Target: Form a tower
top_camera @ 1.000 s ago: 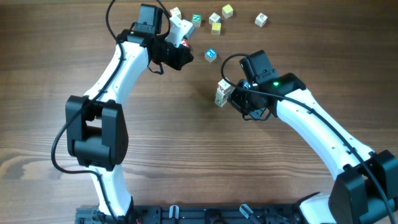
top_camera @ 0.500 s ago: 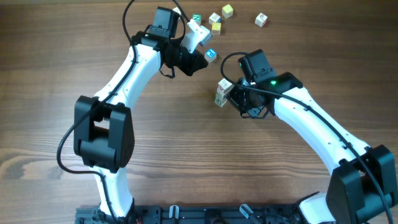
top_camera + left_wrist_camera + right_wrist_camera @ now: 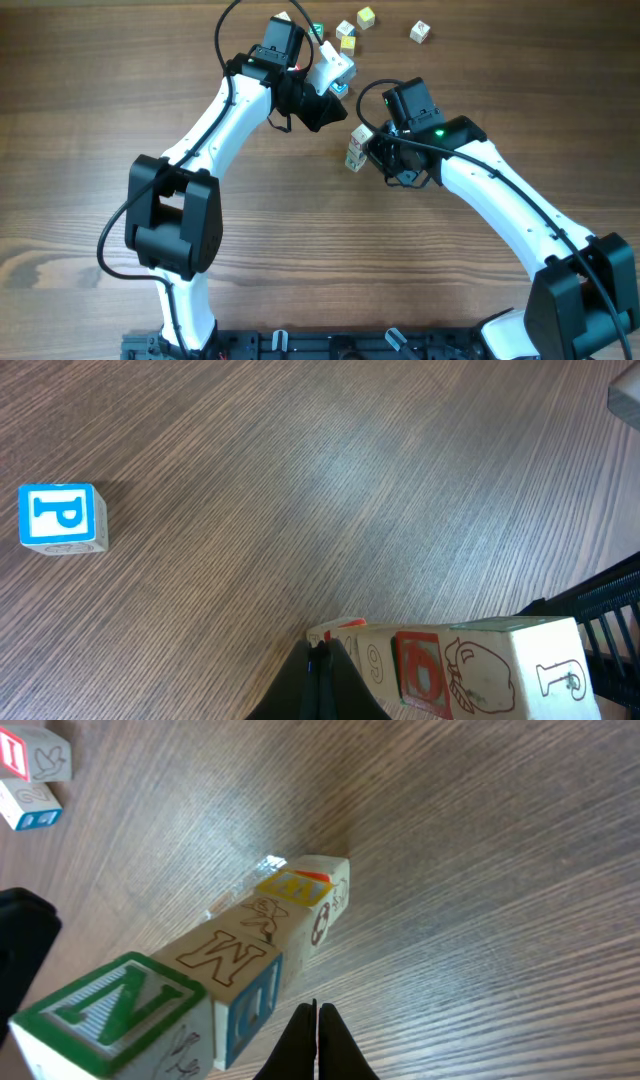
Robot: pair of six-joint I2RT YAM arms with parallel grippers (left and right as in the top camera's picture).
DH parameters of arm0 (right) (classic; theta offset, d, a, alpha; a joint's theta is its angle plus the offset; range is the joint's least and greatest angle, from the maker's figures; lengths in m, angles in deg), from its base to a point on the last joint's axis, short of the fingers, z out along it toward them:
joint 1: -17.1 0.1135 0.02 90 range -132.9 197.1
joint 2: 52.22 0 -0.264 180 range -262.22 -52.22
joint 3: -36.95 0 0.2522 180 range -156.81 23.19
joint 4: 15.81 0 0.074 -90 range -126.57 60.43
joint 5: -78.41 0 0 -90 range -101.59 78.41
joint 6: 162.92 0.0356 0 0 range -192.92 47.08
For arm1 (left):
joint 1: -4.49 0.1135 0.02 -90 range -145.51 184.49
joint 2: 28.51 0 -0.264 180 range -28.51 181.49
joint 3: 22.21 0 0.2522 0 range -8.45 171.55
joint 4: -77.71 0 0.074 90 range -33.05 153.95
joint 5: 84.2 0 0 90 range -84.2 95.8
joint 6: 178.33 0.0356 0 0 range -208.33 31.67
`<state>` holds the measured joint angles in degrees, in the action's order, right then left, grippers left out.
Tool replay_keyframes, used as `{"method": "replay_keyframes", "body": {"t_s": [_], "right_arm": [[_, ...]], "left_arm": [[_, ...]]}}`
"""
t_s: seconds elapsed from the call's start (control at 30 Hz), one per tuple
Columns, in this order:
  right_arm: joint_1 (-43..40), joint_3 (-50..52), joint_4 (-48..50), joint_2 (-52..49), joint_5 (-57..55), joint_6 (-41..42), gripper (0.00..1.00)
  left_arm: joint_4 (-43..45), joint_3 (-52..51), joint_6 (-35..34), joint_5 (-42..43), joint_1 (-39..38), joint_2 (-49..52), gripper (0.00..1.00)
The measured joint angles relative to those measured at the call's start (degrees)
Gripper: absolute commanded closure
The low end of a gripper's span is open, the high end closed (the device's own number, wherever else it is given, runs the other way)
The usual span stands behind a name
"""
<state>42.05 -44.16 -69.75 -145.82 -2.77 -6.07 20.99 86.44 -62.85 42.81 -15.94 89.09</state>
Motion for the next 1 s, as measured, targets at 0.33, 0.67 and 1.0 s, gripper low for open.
{"method": "replay_keyframes", "body": {"t_s": [0.33, 0.67, 1.0], "right_arm": [[0.0, 0.0, 1.8, 0.0, -0.1, 0.0, 0.96], [0.0, 0.0, 2.5, 0.0, -0.1, 0.6, 0.95], [0.0, 0.0, 2.6, 0.0, -0.1, 0.7, 0.96]], "left_arm": [[-0.9, 0.0, 0.0, 0.5, -0.6, 0.0, 0.96], [-3.2, 0.0, 0.0, 1.1, -1.9, 0.0, 0.96], [-3.8, 0.0, 0.0, 1.3, -2.0, 0.0, 0.96]]}}
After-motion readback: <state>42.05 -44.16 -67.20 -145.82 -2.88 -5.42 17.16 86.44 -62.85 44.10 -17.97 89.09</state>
